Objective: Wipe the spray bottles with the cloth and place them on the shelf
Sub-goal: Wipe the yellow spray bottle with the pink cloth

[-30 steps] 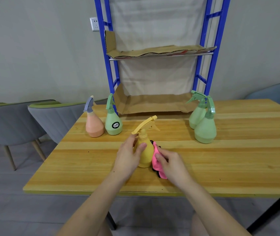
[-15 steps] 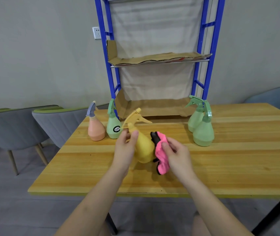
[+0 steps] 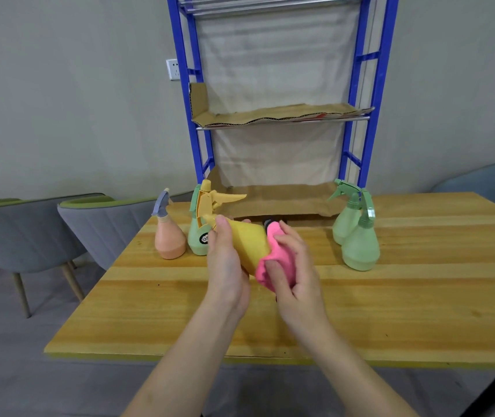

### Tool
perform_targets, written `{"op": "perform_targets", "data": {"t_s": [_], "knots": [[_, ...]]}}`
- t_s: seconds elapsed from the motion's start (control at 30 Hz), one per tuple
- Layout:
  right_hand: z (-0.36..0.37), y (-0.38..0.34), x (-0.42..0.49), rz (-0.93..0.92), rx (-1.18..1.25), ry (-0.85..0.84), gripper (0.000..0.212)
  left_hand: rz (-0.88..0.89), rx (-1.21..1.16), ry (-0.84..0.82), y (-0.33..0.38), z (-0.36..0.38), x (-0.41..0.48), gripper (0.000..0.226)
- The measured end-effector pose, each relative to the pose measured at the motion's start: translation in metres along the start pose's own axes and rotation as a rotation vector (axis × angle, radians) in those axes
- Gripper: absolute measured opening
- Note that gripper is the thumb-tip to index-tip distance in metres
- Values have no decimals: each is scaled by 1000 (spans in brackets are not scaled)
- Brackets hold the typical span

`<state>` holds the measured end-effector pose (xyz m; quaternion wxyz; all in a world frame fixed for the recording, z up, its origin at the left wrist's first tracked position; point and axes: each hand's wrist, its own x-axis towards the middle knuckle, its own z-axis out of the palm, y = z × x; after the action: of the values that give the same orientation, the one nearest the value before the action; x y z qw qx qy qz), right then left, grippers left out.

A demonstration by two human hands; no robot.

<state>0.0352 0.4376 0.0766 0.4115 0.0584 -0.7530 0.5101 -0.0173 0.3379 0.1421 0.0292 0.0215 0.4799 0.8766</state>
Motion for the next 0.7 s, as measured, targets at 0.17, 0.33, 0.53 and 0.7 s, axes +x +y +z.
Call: {"op": "perform_targets", "data": {"t_s": [0.17, 0.33, 0.53, 0.7], "knots": [[4, -11, -5, 112, 118, -84, 51, 149, 89, 50, -6, 2, 2, 51], [8, -17, 1, 586, 622, -15, 48, 211, 85, 3, -7, 1, 2, 100], [15, -18, -12, 205, 217, -28, 47, 248, 199, 32, -1, 10, -3, 44], [13, -22, -9, 252, 320, -74, 46, 247, 206, 3, -4, 0, 1, 44]]}}
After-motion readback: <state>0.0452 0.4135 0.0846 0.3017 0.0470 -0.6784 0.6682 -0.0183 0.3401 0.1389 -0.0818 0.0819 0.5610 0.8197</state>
